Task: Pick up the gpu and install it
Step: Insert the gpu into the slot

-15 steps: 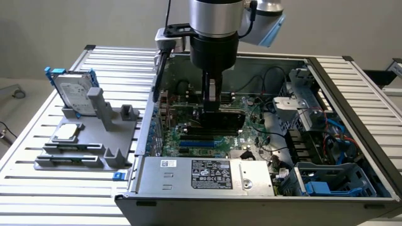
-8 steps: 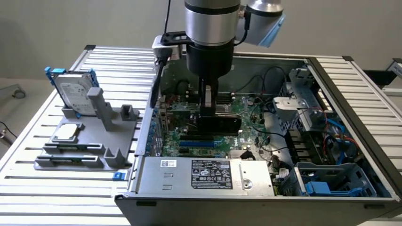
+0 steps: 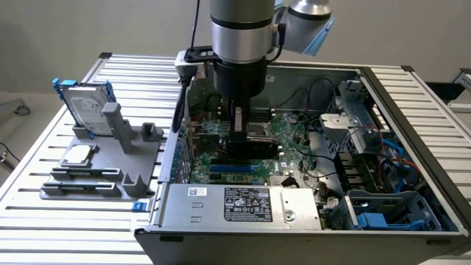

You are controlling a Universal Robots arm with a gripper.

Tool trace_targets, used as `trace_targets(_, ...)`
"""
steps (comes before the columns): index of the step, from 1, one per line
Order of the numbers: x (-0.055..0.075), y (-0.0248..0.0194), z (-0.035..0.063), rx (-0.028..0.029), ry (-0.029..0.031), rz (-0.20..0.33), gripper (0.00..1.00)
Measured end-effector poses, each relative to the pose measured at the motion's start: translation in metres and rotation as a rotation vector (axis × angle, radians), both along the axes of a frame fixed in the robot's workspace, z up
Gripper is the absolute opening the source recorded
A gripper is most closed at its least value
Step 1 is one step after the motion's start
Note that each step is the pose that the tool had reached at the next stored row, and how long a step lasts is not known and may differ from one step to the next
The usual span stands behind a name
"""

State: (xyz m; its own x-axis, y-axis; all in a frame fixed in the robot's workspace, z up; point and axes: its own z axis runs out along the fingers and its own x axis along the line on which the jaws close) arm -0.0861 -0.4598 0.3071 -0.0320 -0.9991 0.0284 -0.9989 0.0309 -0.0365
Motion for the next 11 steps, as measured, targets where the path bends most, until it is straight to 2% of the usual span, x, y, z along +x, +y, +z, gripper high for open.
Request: trace_targets(11,-0.003,0.0028,-0.0200,0.0000,0.0000,0.000,0.27)
